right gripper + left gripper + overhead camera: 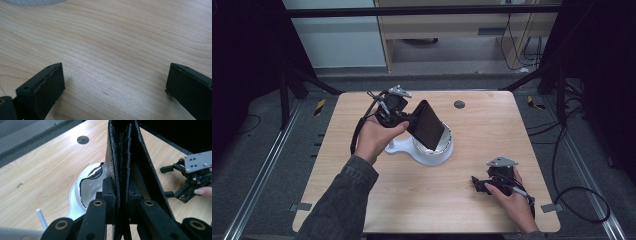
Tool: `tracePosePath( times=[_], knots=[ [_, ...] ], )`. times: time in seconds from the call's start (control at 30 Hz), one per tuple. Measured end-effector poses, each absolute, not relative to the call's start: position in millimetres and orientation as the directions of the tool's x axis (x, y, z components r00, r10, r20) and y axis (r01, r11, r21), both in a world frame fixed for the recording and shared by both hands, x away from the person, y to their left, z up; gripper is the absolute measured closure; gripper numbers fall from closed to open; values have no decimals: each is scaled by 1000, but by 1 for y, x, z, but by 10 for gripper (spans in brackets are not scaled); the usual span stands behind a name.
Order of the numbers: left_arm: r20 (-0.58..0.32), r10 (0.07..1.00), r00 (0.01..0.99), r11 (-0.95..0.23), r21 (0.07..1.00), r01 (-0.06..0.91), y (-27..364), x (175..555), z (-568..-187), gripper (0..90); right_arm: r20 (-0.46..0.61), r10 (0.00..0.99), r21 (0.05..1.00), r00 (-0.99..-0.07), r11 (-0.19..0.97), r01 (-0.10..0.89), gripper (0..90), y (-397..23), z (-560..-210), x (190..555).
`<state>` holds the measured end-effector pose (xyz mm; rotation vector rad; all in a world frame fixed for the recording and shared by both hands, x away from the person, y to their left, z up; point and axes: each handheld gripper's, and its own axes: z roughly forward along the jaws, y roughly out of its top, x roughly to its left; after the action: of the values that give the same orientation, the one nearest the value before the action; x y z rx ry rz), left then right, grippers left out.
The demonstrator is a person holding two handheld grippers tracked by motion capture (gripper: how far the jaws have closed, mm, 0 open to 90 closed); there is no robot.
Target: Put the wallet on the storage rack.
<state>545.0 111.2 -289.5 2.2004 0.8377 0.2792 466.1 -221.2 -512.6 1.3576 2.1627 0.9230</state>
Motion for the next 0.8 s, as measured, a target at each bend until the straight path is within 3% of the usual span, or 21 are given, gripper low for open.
tracePosePath(
  times=[0.8],
  knots=[
    [-82,643,762,-531,669,520,95,565,-316,805,-8,901,726,-433,303,618,19,-221,-513,466]
  ],
)
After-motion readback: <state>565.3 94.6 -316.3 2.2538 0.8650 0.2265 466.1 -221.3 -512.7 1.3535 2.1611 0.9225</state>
